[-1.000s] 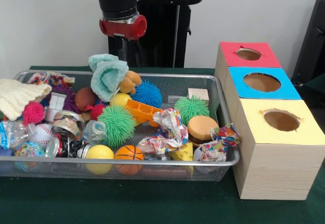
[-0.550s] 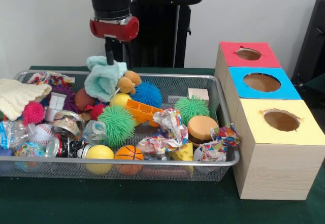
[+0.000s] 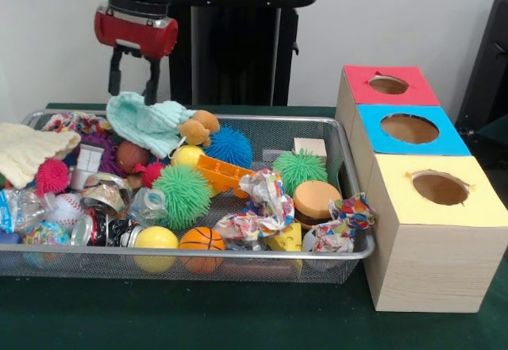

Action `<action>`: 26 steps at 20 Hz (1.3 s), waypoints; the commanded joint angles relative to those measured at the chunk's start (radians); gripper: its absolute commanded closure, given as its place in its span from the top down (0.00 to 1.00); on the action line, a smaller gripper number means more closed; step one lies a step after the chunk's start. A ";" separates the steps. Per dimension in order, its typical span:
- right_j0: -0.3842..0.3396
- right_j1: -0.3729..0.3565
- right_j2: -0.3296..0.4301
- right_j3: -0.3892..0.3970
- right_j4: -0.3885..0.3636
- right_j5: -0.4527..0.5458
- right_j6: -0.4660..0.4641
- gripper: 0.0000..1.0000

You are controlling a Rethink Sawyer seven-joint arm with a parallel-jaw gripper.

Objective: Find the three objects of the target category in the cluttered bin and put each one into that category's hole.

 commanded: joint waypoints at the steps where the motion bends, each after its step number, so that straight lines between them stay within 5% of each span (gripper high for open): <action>1: 0.038 -0.041 -0.070 -0.118 -0.106 -0.002 -0.004 1.00; 8: 0.025 -0.005 -0.011 0.006 0.055 0.123 0.005 1.00; 14: -0.011 0.009 0.053 0.103 0.175 0.103 0.016 1.00; 26: -0.023 0.066 0.046 0.129 0.187 -0.074 0.057 1.00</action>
